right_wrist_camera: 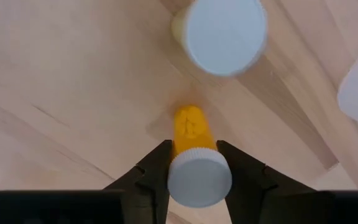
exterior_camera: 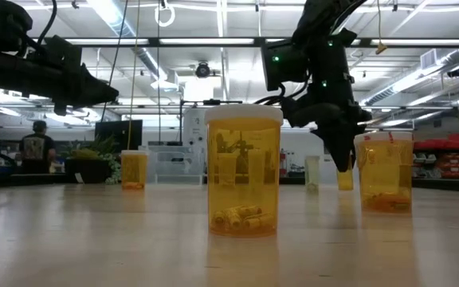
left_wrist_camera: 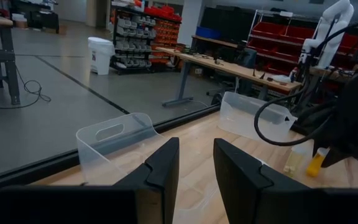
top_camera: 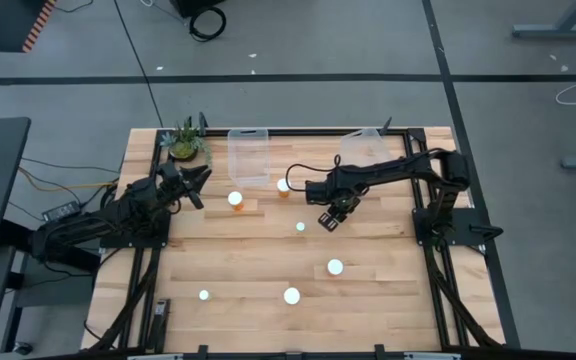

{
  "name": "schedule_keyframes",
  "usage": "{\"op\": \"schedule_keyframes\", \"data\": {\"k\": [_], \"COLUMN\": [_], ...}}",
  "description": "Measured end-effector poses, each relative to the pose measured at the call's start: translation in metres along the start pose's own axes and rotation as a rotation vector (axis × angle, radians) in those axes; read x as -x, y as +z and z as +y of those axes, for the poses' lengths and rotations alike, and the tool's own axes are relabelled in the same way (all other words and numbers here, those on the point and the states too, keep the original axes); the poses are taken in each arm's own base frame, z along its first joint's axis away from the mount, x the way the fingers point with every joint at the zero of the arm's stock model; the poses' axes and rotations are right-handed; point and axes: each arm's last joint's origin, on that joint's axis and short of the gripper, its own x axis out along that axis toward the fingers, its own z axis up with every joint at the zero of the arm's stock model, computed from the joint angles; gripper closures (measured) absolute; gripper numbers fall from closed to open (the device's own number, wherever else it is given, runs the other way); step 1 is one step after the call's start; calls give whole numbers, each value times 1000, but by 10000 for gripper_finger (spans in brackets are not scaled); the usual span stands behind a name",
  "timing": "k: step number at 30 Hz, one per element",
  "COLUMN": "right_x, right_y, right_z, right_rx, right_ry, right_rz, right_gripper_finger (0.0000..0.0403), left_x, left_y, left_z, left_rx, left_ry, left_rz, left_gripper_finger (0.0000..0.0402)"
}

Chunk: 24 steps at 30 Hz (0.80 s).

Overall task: Pick and place medicine bottles into bin by pill shape (circle, oval)
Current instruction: Put the small orange pill bottle into the right transparent bin

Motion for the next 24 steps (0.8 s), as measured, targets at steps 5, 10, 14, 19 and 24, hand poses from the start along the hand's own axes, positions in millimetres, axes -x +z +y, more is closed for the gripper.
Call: {"op": "schedule_keyframes", "data": {"k": [5,10,14,19,24], "right_x": [13,26,29,38,70], "right_y": [-3,-1,3,16,29], "right_z": [-7,-21,-32,-42,-50], "right_rx": [-5,-49,-78,-83,-76], "right_ry": [20,49,54,66,63], "right_rz": [-15,-46,-49,-67,-143], "right_gripper_finger": [275,275,275,275,276], "left_x": [0,0,0,0,0], "left_y": [0,0,0,0,0], "left_z": [0,0,0,0,0], "left_rx": [-1,0,0,0,0], "left_ry": [1,0,1,0,0], "left_rz": [1,1,1,1,1], "left_gripper_finger": [294,294,294,294,294]}}
